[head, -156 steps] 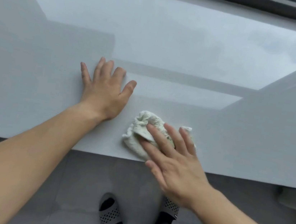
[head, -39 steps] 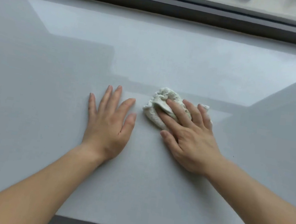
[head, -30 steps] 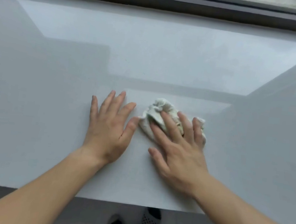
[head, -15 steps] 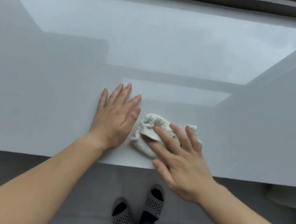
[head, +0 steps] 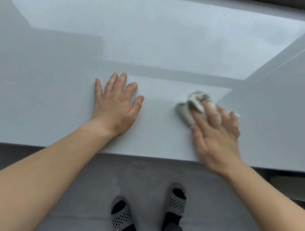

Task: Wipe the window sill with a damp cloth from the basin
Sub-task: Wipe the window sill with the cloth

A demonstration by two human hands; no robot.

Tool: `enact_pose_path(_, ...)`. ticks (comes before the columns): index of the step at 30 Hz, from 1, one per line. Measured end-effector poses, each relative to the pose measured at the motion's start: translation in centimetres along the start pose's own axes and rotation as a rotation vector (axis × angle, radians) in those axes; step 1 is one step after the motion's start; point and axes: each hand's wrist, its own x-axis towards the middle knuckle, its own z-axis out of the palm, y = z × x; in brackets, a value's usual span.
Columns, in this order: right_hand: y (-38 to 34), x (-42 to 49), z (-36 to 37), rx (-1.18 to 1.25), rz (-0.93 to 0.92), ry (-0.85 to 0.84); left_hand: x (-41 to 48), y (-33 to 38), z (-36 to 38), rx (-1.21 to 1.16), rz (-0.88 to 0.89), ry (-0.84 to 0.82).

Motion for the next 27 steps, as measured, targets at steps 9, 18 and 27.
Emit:
enact_pose_path(9,3.0,-1.9,-0.5,-0.101,-0.374,-0.062,1.3,4.8,2.7,0.15,0.075,-0.001)
enact_pose_path(18,4.5,-1.7,-0.6,-0.013,-0.289,-0.019,1.3,5.2,2.7,0.135,0.058,0.011)
enact_pose_path(27,9.0,10.4,-2.7,0.056,0.041,0.007,5.1,7.6,2.2,0.02,0.052,0.19)
